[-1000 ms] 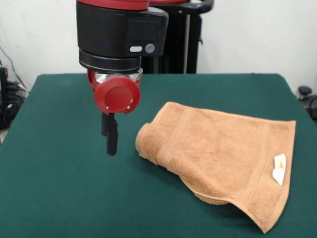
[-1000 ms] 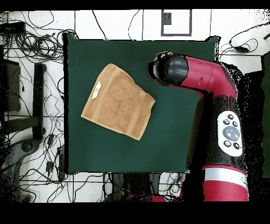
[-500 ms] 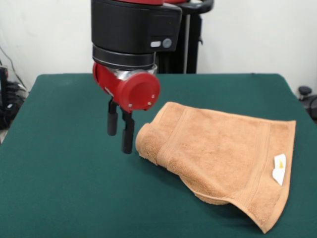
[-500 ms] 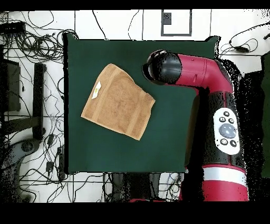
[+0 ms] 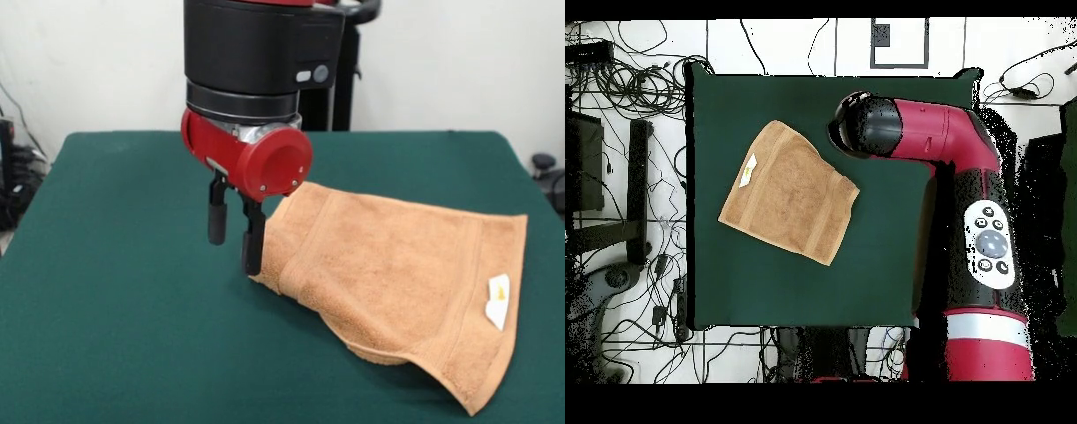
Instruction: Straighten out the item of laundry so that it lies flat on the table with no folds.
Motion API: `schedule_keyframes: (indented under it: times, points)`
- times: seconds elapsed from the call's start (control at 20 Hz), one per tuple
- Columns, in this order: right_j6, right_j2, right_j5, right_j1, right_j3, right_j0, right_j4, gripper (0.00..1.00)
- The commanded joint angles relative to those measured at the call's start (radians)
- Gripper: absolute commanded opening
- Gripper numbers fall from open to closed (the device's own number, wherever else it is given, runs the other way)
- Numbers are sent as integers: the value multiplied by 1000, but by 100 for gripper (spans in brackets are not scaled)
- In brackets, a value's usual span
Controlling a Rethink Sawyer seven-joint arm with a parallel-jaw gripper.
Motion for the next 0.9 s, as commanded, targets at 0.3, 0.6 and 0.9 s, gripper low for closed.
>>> schedule_keyframes:
  times: [0.3, 0.6, 0.9]
  points:
    - [-237, 134, 58, 16, 146, -21, 2, 100]
    - [-147, 113, 36, 19, 167, -7, 21, 100]
    - [-83, 98, 54, 33, 166, 6, 49, 100]
